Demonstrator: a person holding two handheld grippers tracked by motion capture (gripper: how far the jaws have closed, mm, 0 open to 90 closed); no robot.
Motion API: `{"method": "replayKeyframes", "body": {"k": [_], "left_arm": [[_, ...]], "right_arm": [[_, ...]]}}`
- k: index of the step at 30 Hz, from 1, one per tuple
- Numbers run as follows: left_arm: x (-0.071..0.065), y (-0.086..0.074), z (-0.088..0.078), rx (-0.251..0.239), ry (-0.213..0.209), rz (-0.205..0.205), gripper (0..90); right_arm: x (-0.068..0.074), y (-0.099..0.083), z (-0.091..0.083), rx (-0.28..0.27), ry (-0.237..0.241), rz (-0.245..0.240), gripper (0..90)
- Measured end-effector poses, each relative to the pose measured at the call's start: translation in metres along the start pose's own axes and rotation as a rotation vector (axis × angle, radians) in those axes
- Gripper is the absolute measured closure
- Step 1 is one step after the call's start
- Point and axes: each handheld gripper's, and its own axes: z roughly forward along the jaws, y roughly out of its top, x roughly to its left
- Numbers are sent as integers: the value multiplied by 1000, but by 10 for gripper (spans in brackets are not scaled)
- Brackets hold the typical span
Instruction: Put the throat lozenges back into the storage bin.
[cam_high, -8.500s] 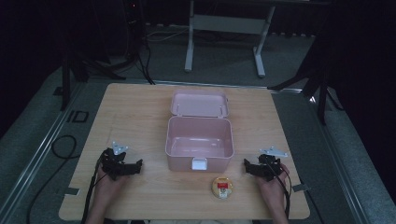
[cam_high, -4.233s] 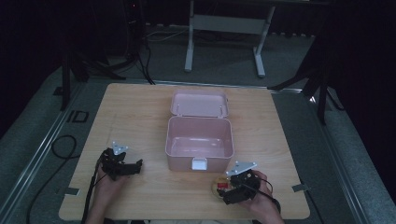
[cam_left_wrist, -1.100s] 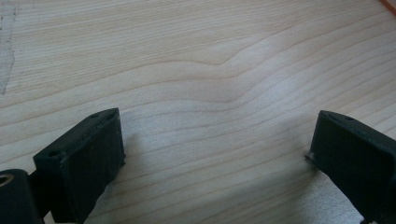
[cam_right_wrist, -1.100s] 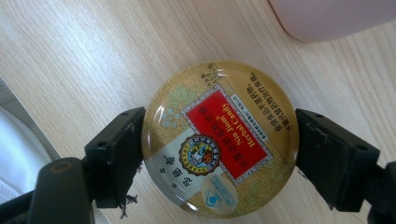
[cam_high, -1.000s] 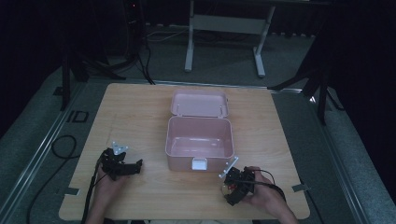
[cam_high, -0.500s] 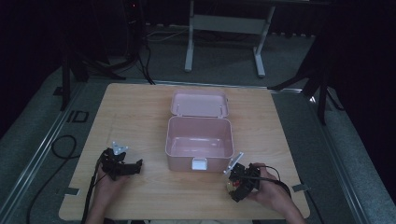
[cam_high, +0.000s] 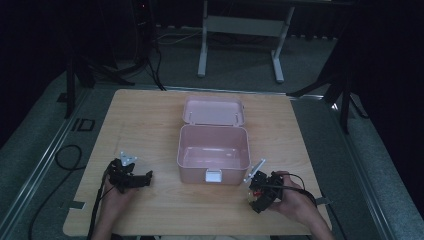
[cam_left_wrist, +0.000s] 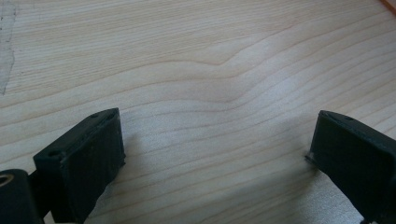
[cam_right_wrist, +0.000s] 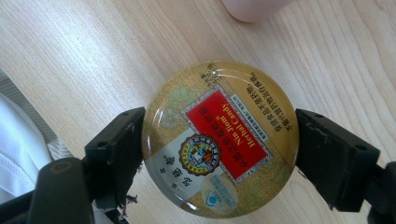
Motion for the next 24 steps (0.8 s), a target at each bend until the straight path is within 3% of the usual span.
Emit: {"method": "replayKeyframes", "body": {"k": [24], "left_arm": [[0, 0, 0, 1, 0, 1, 34]], "right_arm": [[-16, 4, -25, -10, -22, 10, 198]]}}
